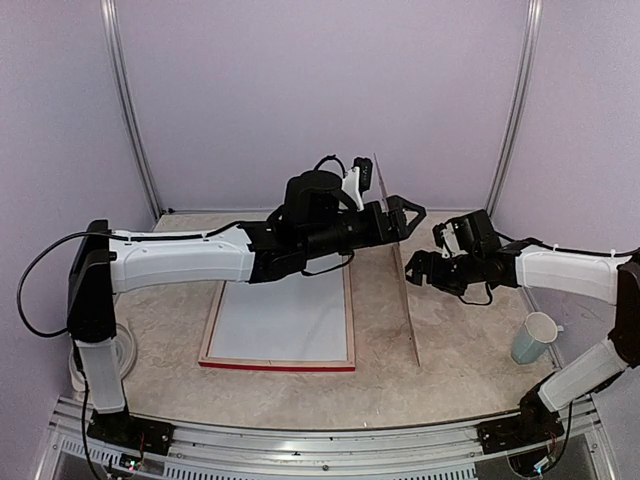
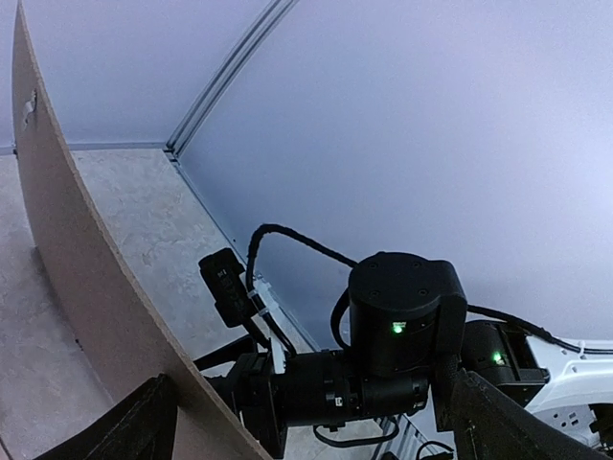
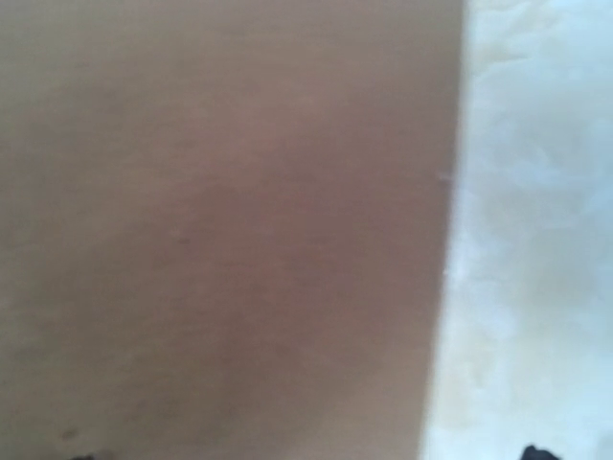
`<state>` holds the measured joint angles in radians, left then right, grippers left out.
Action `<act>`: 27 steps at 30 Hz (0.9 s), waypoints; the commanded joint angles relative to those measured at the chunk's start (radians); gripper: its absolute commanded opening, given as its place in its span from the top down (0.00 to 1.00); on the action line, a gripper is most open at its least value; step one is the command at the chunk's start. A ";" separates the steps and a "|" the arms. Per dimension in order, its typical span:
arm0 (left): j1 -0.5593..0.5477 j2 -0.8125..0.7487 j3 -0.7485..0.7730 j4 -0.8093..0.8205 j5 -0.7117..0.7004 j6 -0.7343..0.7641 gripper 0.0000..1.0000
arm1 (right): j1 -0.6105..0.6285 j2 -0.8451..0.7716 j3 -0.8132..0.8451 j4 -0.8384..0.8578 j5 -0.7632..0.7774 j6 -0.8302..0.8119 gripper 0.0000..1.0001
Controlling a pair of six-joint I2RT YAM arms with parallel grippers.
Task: Put the photo into the frame
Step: Pick up the backboard from the center of the board.
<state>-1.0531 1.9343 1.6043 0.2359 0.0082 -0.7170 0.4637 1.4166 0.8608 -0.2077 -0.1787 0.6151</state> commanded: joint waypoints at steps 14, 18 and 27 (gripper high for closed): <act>-0.064 0.136 0.108 0.034 0.105 0.017 0.01 | 0.017 0.005 0.015 -0.151 0.122 -0.006 0.03; -0.064 0.145 0.103 0.030 0.099 0.019 0.01 | 0.014 0.010 0.018 -0.148 0.117 -0.010 0.03; -0.064 0.147 0.082 0.042 0.111 0.017 0.01 | -0.006 0.008 0.053 -0.183 0.093 -0.005 0.03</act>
<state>-1.1130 2.0567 1.6913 0.2848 0.1028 -0.7208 0.4786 1.4269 0.8772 -0.3634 -0.0666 0.6117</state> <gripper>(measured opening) 0.989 0.972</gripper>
